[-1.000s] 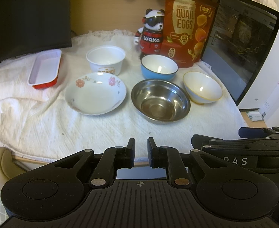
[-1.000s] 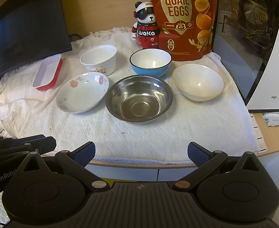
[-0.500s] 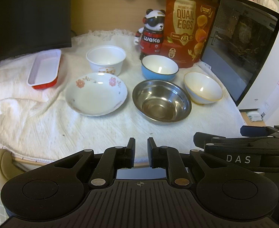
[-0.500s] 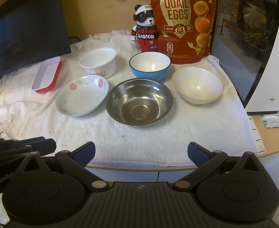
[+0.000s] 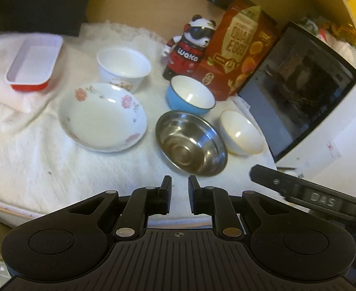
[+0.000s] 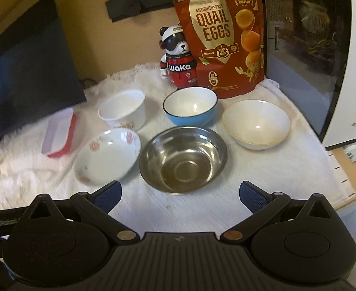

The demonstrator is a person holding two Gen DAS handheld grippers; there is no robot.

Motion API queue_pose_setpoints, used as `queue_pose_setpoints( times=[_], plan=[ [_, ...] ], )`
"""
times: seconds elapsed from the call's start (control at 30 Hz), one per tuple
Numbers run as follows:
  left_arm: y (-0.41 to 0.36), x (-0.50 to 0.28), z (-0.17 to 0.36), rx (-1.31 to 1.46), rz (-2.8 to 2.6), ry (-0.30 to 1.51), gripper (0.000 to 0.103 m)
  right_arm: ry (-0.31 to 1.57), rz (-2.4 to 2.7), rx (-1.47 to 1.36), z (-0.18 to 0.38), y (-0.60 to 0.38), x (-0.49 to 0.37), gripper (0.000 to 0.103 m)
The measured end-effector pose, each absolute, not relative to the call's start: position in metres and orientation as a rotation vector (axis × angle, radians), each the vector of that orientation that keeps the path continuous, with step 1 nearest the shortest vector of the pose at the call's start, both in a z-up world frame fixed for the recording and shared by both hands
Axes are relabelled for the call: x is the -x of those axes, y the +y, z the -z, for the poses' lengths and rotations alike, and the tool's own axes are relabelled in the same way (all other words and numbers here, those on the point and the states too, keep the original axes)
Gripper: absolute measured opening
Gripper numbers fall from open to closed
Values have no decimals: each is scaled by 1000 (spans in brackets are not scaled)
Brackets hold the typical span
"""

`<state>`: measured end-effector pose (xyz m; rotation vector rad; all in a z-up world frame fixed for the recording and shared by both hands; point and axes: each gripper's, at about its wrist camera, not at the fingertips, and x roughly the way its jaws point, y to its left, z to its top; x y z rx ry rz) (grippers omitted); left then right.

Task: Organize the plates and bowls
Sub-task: 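Move both tools forward to the rim of the steel bowl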

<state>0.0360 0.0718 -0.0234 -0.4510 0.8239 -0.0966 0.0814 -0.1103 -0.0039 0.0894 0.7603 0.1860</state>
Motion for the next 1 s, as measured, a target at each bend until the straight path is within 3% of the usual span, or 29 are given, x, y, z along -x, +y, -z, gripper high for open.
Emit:
queue_pose_setpoints(
  times=[0.1, 0.33, 0.63, 1.0],
  plan=[
    [71, -54, 29, 434, 95, 868, 17, 774, -206, -90, 12, -116, -103, 103],
    [65, -106, 34, 389, 44, 777, 17, 901, -308, -146, 46, -144, -180, 103],
    [61, -183, 39, 366, -116, 846, 17, 1042, -405, -61, 87, -155, -263, 103],
    [72, -216, 70, 335, -68, 946, 17, 1144, -422, -103, 115, -142, -272, 103]
  ],
)
